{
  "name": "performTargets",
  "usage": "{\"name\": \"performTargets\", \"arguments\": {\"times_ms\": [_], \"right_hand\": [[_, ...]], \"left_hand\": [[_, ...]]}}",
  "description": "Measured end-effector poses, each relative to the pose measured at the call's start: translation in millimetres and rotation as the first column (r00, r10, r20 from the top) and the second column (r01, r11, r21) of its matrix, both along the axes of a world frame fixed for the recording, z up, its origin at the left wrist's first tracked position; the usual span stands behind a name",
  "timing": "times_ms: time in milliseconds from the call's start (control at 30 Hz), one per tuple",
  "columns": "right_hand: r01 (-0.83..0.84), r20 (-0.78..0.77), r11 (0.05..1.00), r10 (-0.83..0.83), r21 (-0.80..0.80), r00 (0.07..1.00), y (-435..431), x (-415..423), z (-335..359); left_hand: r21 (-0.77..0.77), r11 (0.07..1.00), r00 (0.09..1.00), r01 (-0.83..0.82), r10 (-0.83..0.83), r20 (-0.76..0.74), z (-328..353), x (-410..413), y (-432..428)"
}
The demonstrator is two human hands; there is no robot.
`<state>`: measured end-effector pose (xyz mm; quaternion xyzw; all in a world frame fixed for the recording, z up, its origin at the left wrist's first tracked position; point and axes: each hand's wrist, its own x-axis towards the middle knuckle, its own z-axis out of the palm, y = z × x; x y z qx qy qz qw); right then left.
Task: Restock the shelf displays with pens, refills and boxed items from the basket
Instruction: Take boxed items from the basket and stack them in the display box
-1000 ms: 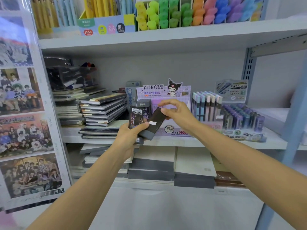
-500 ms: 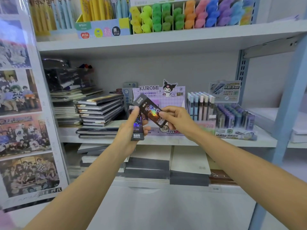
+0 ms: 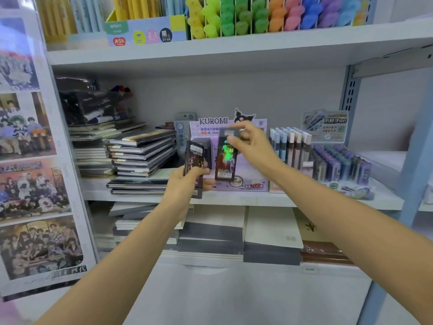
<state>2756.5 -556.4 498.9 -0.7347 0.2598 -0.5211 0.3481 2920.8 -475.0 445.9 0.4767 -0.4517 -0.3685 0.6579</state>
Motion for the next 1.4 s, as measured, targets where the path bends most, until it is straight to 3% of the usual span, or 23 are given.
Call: {"name": "performTargets", "arguments": {"times_ms": [100, 267, 500, 667, 900, 1000, 1100, 1267, 1400], "right_hand": [[0.074, 0.072, 0.997, -0.075, 0.022, 0.995, -12, 0, 9], [0.059, -0.009, 0.996, -0.06, -0.067, 0.998, -17, 28, -1], [0.064, -0.227, 0.968, -0.121, -0.242, 0.966, -22, 56, -12], [0.061, -0.359, 0.961, -0.159, -0.269, 0.92, -28, 64, -7], [0.204, -0.297, 0.881, -0.35, -0.426, 0.889, -30, 70, -21], [0.188, -0.247, 0.914, -0.287, -0.359, 0.925, -22, 62, -20], [0.067, -0.146, 0.934, -0.125, -0.35, 0.981, -5, 52, -18], [-0.19, -0.414, 0.895, 0.006, -0.404, 0.91, 11, 29, -28], [-0.148, -0.361, 0.906, -0.006, -0.398, 0.933, 13, 14, -33]], "left_hand": [[-0.043, 0.995, 0.995, -0.093, 0.092, -0.044, -3, 15, -2], [-0.089, 0.984, 0.988, -0.153, 0.15, -0.038, -10, 35, -1], [-0.101, 0.99, 0.994, -0.101, 0.096, -0.057, -17, 51, 2], [-0.107, 0.992, 0.997, -0.073, 0.07, -0.03, -19, 55, -1], [-0.109, 0.993, 0.997, -0.052, 0.045, -0.059, -17, 52, 3], [-0.103, 0.994, 0.998, -0.026, 0.02, -0.058, -16, 49, 8], [-0.086, 0.996, 0.999, 0.024, -0.027, -0.033, -14, 44, 10], [-0.04, 0.992, 0.987, 0.123, -0.126, -0.097, -3, 32, 10], [-0.014, 0.971, 0.95, 0.238, -0.236, -0.202, 6, 23, 11]]}}
